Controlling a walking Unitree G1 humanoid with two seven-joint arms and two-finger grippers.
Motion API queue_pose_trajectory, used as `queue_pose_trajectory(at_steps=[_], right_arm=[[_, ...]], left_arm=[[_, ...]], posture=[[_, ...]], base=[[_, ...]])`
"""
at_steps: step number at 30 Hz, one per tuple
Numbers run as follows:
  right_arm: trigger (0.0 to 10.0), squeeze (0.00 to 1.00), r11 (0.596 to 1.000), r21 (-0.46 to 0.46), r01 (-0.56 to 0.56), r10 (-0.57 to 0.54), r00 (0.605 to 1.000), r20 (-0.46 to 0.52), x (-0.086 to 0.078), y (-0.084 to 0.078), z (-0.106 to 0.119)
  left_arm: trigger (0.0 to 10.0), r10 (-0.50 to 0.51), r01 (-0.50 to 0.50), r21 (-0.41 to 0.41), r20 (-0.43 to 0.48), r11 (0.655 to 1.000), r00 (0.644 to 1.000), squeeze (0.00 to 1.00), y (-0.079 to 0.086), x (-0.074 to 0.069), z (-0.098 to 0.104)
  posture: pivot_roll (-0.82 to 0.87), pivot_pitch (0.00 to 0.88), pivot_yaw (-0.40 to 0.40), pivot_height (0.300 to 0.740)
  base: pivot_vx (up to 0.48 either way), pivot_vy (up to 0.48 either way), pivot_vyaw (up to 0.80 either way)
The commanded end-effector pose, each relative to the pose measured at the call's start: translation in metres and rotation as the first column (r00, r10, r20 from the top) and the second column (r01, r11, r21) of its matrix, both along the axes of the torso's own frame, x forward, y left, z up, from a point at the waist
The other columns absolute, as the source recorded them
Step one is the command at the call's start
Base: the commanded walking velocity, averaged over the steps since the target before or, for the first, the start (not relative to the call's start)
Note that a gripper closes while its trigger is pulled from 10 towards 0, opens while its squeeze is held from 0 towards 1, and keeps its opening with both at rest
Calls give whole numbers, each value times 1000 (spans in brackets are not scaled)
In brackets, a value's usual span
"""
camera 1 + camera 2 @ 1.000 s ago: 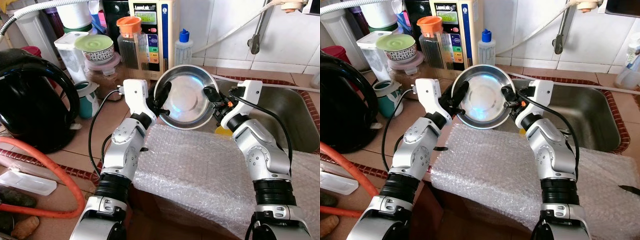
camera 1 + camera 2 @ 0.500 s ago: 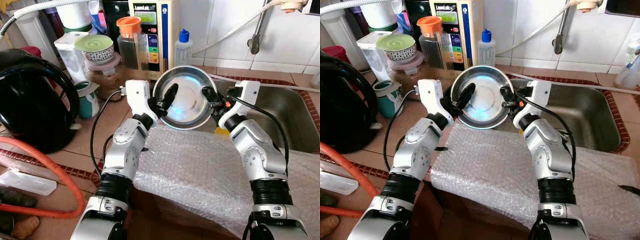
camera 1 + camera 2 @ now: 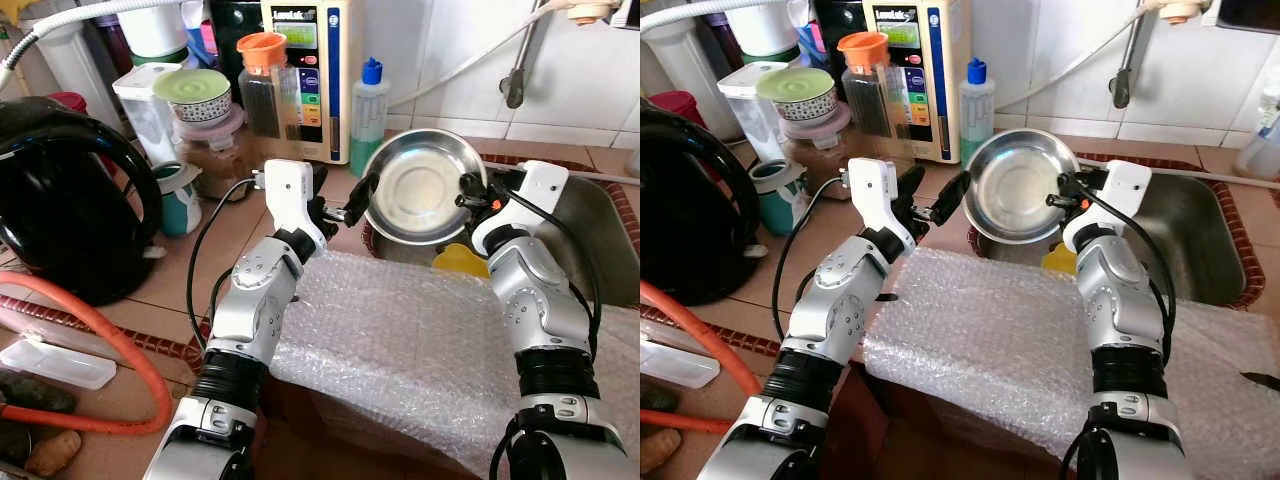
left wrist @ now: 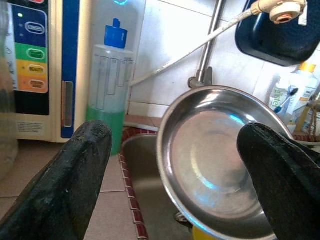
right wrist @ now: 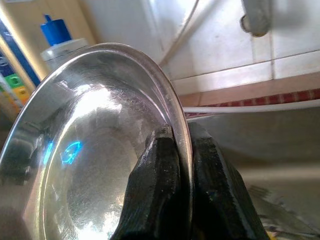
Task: Kitchen organization
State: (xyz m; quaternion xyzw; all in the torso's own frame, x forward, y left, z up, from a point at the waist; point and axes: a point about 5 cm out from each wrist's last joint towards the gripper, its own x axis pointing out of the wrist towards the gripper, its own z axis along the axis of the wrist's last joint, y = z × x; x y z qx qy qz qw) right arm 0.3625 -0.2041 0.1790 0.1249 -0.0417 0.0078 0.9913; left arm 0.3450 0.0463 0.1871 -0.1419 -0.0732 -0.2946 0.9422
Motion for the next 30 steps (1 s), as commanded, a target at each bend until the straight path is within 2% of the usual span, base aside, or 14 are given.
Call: queue_pose_trajectory(at_steps=[1, 3, 8, 9, 11, 14, 17, 18, 19, 20, 21, 22, 25, 30], right_arm=[[0, 0, 999, -8, 37, -37, 999, 27, 3, -2, 7], [0, 0, 989, -40, 140, -139, 990, 18, 5, -16, 7], [0, 0, 972, -99, 215, -216, 976, -2, 6, -29, 3], [0, 0, 944, -142, 298, -305, 952, -32, 5, -44, -3], [0, 0, 908, -208, 363, -382, 923, -54, 3, -57, -9], [0, 0, 875, -271, 400, -424, 905, -34, 1, -69, -12], [0, 0, 840, -299, 453, -496, 865, -80, -3, -84, -22], [4275, 0, 822, -332, 462, -520, 847, -109, -6, -90, -29], [4275, 0, 822, -332, 462, -520, 847, -109, -6, -90, -29], [6588, 0, 807, -364, 465, -537, 834, -128, -8, -93, -34], [6588, 0, 798, -383, 466, -548, 825, -138, -8, -95, -38], [10000, 0, 806, -368, 463, -542, 827, -146, -9, -94, -40], [10000, 0, 816, -354, 456, -543, 815, -203, -12, -94, -52], [10000, 0, 823, -348, 449, -544, 800, -253, -14, -93, -63]], left_arm=[[10000, 14, -14, 14, -5, 1000, 1000, 1000, 3, 0, -1], [10000, 13, -13, 21, -8, 1000, 1000, 1000, 4, -2, -3], [10000, 9, -8, 42, -20, 999, 1000, 1000, 4, -4, -7], [10000, 0, 3, 74, -32, 997, 999, 1000, 4, -7, -14], [10000, -7, 12, 111, -42, 994, 999, 1000, 6, -10, -21], [10000, -3, 9, 151, -41, 988, 999, 1000, 9, -11, -26], [10000, 12, -2, 170, -60, 986, 998, 1000, 14, -9, -28], [10000, 4, 6, 190, -52, 982, 999, 1000, 15, -11, -30], [10000, 4, 6, 190, -52, 982, 999, 1000, 15, -11, -30], [10000, -6, 18, 199, -61, 980, 998, 1000, 16, -13, -32], [10000, -15, 30, 201, -74, 979, 997, 1000, 16, -15, -35], [10000, -38, 57, 218, -92, 974, 995, 1000, 16, -18, -39], [10000, -123, 164, 275, -161, 947, 979, 1000, 15, -27, -54], [10000, -170, 230, 304, -211, 924, 963, 1000, 16, -33, -63]], posture=[[-16, 0, 123, 740], [-14, 0, 123, 740], [-15, 0, 121, 740], [-14, 0, 121, 740], [-13, 0, 122, 740], [-8, 0, 120, 740], [4, 0, 115, 740], [9, 0, 113, 740], [9, 0, 113, 740], [11, 0, 114, 740], [13, 0, 113, 740], [14, 0, 113, 740], [17, 0, 114, 740], [19, 0, 115, 740]], base=[[0, 0, 0], [0, 0, 0], [0, 0, 0], [0, 0, 0], [0, 0, 0], [0, 0, 0], [0, 0, 0], [0, 0, 0], [0, 0, 0], [0, 0, 0], [0, 0, 0], [0, 0, 0], [0, 0, 0], [0, 0, 0]])
